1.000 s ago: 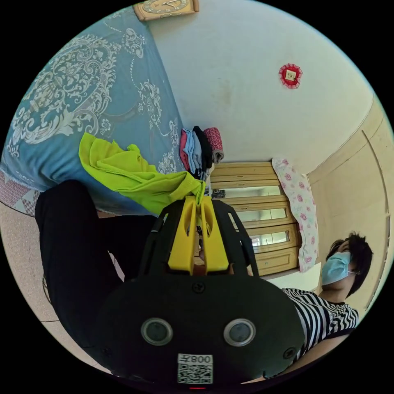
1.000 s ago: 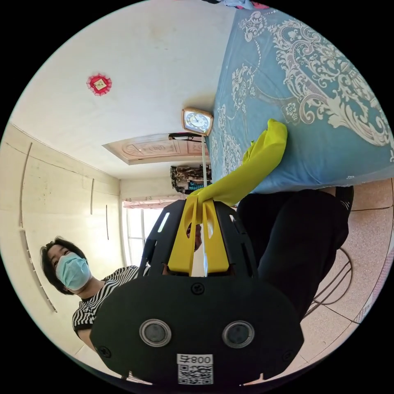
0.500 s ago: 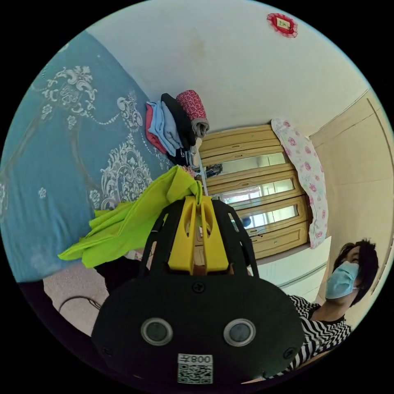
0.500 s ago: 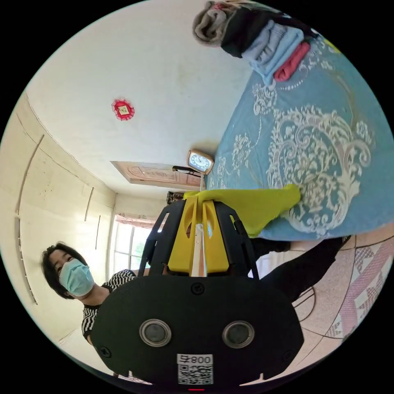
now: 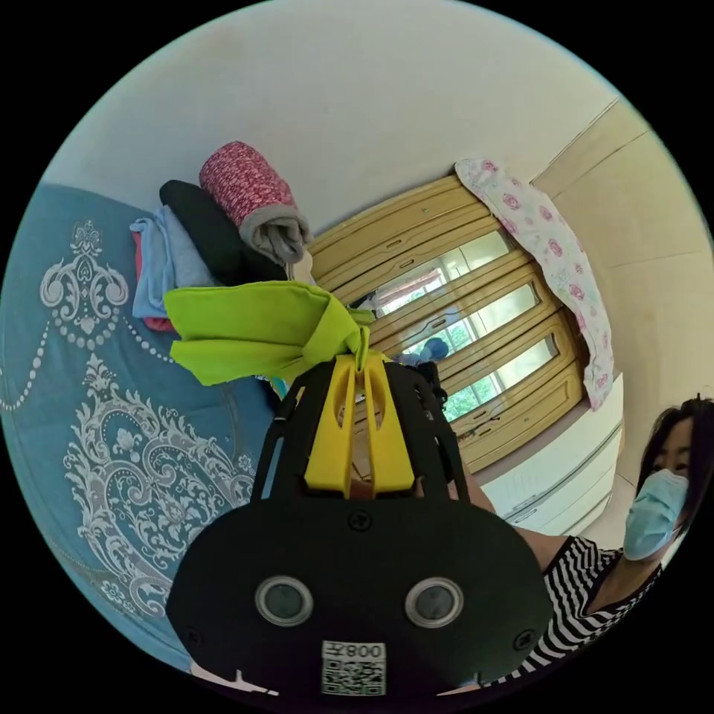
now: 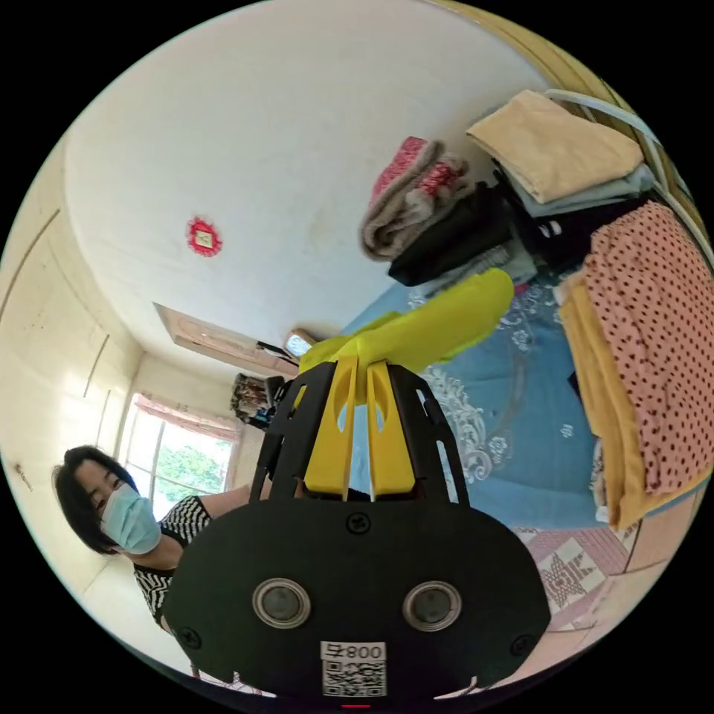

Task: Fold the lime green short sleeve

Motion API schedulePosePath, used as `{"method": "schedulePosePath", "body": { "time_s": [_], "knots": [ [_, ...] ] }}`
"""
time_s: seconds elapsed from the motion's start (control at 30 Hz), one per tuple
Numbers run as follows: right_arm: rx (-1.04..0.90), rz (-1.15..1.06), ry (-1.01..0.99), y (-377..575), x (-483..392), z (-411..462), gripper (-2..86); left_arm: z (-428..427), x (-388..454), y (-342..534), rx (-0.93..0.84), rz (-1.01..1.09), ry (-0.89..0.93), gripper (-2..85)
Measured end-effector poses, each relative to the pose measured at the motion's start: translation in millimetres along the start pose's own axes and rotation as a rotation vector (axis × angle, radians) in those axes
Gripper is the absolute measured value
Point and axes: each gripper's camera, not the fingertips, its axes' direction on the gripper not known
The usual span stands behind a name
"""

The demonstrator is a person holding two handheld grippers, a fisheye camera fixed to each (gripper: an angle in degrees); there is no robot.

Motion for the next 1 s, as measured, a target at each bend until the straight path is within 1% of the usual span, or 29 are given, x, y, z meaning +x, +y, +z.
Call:
{"method": "schedulePosePath", "body": {
  "time_s": [0.1,0.17,0.27,0.37,0.5,0.67,0.8,0.9,1.0],
  "knots": [
    [-0.086,0.124,0.152,3.4,54.3,3.1,1.4,63.9,-46.9,7.8,-0.109,-0.079,-0.082,1.9],
    [-0.169,0.231,0.274,13.2,99.5,10.6,1.4,113.4,-93.8,26.2,-0.224,-0.216,-0.113,1.8],
    [-0.246,0.302,0.357,26.4,137.3,13.6,1.2,158.1,-134.4,49.2,-0.303,-0.346,-0.117,1.8],
    [-0.262,0.305,0.413,34.1,151.4,4.5,0.8,187.7,-151.0,56.0,-0.345,-0.362,-0.115,2.0],
    [-0.286,0.294,0.464,37.6,159.0,-5.8,0.1,210.7,-167.3,52.4,-0.360,-0.371,-0.128,2.2],
    [-0.294,0.263,0.539,40.8,162.1,-16.9,1.3,233.8,-192.4,47.4,-0.371,-0.411,-0.134,2.5],
    [-0.268,0.238,0.544,42.9,159.1,-29.7,1.7,244.1,-203.5,40.9,-0.374,-0.410,-0.115,2.5],
    [-0.275,0.211,0.559,46.3,153.4,-39.4,1.8,249.5,-204.0,35.0,-0.373,-0.377,-0.111,2.3],
    [-0.282,0.210,0.551,51.6,152.9,-50.8,2.0,254.0,-208.3,38.2,-0.372,-0.386,-0.090,2.3]
  ]
}}
